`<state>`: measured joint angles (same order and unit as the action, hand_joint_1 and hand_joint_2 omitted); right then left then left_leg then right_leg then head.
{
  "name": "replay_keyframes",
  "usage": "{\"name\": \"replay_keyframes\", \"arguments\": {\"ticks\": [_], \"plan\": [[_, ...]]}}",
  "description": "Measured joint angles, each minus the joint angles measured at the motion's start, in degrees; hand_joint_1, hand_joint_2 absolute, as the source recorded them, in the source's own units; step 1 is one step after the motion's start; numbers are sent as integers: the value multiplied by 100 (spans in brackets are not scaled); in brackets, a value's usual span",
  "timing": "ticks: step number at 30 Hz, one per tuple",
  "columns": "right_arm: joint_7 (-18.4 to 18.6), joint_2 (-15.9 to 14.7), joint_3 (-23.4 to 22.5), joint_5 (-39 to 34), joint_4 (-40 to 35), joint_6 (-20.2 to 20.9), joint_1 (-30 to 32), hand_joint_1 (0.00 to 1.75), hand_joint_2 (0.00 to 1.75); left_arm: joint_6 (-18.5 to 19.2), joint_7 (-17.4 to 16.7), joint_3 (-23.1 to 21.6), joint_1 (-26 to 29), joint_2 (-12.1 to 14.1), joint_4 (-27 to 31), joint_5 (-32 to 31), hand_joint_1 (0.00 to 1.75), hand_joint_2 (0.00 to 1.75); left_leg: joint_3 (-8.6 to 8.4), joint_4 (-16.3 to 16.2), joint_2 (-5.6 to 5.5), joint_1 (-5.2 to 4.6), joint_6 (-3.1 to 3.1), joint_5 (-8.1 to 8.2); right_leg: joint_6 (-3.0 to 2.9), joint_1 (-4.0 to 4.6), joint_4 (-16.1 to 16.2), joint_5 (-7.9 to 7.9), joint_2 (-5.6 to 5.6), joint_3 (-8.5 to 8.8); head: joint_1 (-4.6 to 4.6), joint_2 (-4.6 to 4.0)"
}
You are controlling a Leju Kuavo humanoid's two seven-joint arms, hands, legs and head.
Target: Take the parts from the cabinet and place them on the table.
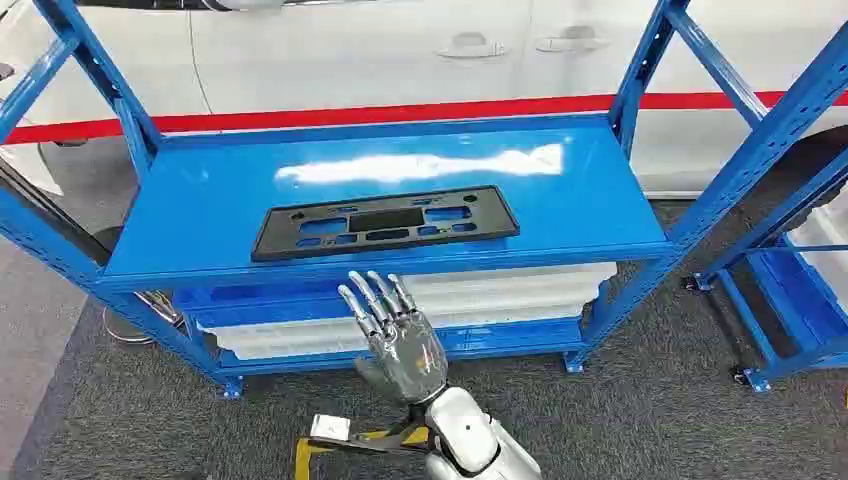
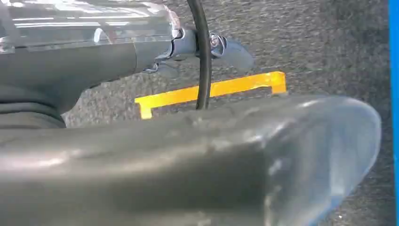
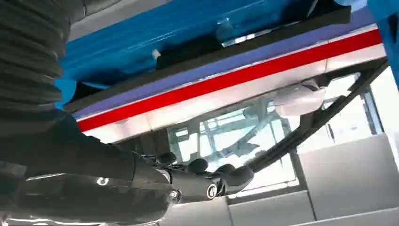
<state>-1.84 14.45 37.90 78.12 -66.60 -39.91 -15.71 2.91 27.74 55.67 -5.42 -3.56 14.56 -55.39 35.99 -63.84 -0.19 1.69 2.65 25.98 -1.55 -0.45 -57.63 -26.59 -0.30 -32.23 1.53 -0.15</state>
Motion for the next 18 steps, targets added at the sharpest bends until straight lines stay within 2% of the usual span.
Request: {"name": "replay_keyframes", "arguments": {"ticks": [1,2,3,5,7,8,9,10,11,12,13,14,16,17,18], "plan": [[9,9,-4,-13,20,0,-11,0,175,0,-4,0,-9,11,0,-2,0,0,-193,436,14,18,19,-73,41,-13,-63,-43,-2,-6,0,0],[11,11,-13,-18,40,0,-26,0,175,0,-13,0,-22,7,-2,-2,0,0,-221,435,-16,-47,-28,6,87,31,-97,-69,7,-34,2,0],[13,15,-13,-20,53,-2,-33,0,175,0,-20,0,-28,13,-2,-2,0,0,-213,442,-36,-41,-147,-9,114,29,-105,-68,20,-48,0,0],[13,15,-13,-20,68,-2,-37,0,175,0,-24,0,-21,17,-2,-2,0,0,-196,443,-36,-67,-217,-14,164,21,-73,-45,21,-41,0,0],[13,15,-18,-29,79,-2,-48,0,175,0,-24,0,-26,17,-2,-4,0,0,-212,485,-32,-30,-307,-53,221,-8,-157,-119,22,-61,0,0],[48,15,-20,-37,85,0,-66,0,175,-4,-26,0,-31,17,-2,-11,0,0,-210,486,-32,-28,-344,-48,242,-4,-381,-280,23,-171,-4,0],[136,15,-24,-44,110,20,-91,0,175,-13,-29,0,-35,17,-2,-35,0,0,-202,486,-25,-32,-370,-50,258,-8,-762,-488,24,-368,-2,0],[274,15,-31,-44,167,103,-122,0,175,-13,-40,0,-39,17,-2,-59,0,0,-193,486,-21,-41,-377,-46,274,-13,-1272,-719,24,-631,-2,0],[442,13,-63,-44,255,242,-166,0,175,-13,-59,-2,-46,17,-2,-81,0,0,-187,485,-20,-50,-383,-44,281,-15,-1689,-857,23,-858,-2,0],[560,4,-99,-44,331,339,-215,0,175,-13,-75,-2,-55,20,-2,-105,0,0,-186,485,-21,-61,-385,-44,276,-14,-1882,-851,23,-983,-2,0],[678,-13,-149,-46,418,440,-265,0,175,-13,-83,-2,-63,22,-2,-109,0,0,-192,485,-26,-70,-385,-44,259,-11,-1800,-723,24,-970,-2,0],[757,-31,-186,-53,484,490,-319,0,175,-13,-94,-7,-73,22,-2,-122,0,0,-199,485,-35,-82,-386,-43,225,-2,-1491,-491,25,-841,-2,0],[839,-59,-310,-124,685,462,-445,0,175,-15,-140,-13,-102,24,-2,-159,0,0,-226,486,-53,-115,-381,-38,90,54,-458,40,31,-344,-2,0],[841,-65,-358,-164,773,429,-505,0,175,-17,-142,-18,-110,7,-2,-164,0,0,-221,486,-49,-109,-376,-35,-6,88,-150,33,29,-207,0,0],[835,-68,-416,-199,879,371,-555,0,175,-26,-151,-20,-126,9,-2,-166,0,0,-204,481,-48,-128,-337,-29,-13,110,-91,62,-7,-206,-4,0]]}}
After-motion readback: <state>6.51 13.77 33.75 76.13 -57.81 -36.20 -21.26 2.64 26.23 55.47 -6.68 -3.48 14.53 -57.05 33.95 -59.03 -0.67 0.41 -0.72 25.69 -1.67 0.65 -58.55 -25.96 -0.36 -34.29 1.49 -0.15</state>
